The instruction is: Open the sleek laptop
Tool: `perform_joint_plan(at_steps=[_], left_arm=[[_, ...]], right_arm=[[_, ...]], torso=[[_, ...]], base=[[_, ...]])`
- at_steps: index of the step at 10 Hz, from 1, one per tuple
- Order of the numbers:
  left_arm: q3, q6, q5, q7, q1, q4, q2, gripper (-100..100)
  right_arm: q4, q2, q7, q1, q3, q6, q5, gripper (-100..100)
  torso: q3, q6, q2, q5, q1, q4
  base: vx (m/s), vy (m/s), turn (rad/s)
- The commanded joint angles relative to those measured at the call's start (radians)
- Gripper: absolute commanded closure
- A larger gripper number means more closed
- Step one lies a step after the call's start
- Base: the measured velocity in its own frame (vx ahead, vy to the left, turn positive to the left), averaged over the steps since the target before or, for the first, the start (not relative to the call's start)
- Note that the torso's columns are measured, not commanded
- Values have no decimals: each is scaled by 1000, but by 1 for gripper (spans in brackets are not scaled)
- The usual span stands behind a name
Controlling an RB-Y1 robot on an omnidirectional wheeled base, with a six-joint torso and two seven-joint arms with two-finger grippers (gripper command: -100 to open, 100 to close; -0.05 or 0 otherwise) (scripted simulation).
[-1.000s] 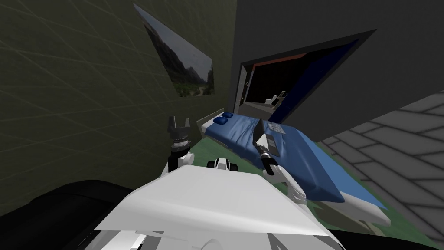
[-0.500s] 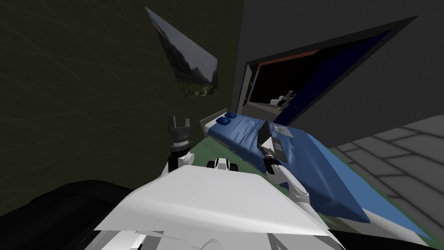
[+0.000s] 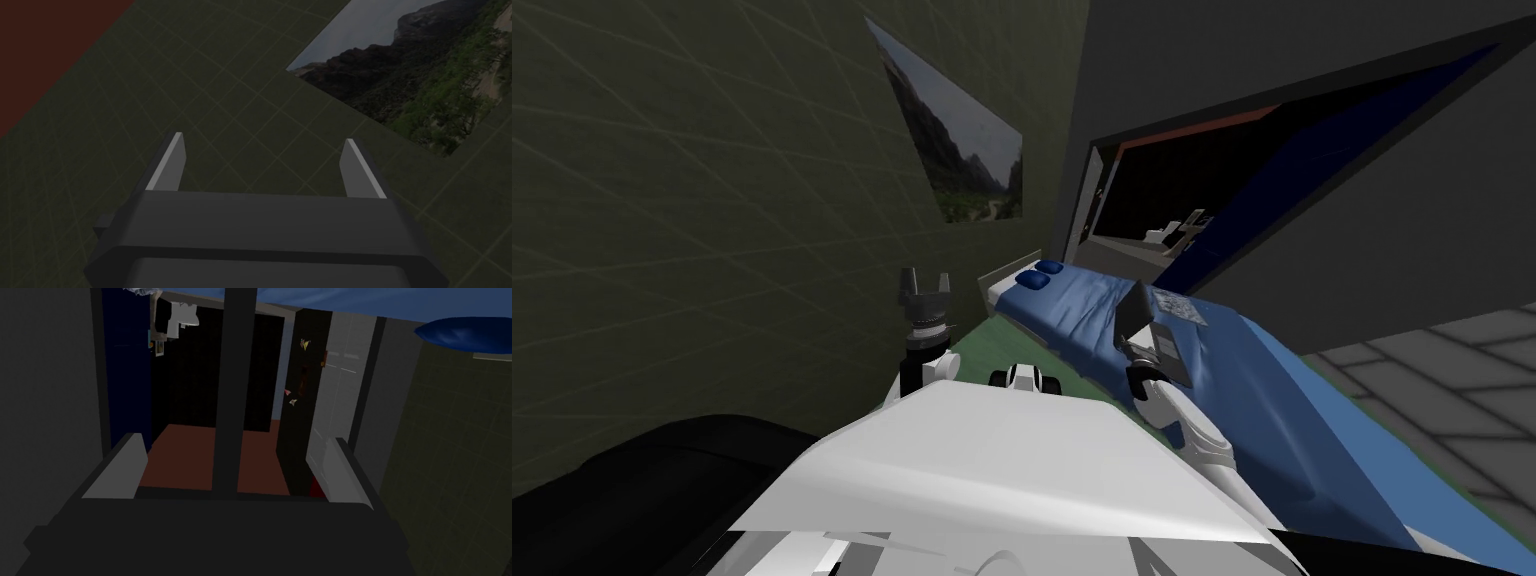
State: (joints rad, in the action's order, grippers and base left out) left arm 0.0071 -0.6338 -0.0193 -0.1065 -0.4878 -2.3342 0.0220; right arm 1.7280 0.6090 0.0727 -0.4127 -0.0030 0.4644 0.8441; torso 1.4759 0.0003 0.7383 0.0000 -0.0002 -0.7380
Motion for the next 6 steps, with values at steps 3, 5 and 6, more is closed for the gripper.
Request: perform_joint_plan(at_steps=[3, 5, 6], left_arm=[[0, 0, 0, 0, 0, 0, 0, 0], [0, 0, 0, 0, 0, 0, 0, 0], [0, 0, 0, 0, 0, 0, 0, 0]], right_arm=[[-74, 63, 8, 17, 1, 122, 84, -100], [-111, 98, 12, 24, 1, 180, 131, -100], [-127, 113, 14, 27, 1, 209, 151, -100]], torso=[[0, 0, 0, 0, 0, 0], [0, 0, -1, 0, 1, 0], [0, 0, -1, 0, 0, 0]], base=[[30, 36, 101], [37, 44, 140], [42, 45, 132]])
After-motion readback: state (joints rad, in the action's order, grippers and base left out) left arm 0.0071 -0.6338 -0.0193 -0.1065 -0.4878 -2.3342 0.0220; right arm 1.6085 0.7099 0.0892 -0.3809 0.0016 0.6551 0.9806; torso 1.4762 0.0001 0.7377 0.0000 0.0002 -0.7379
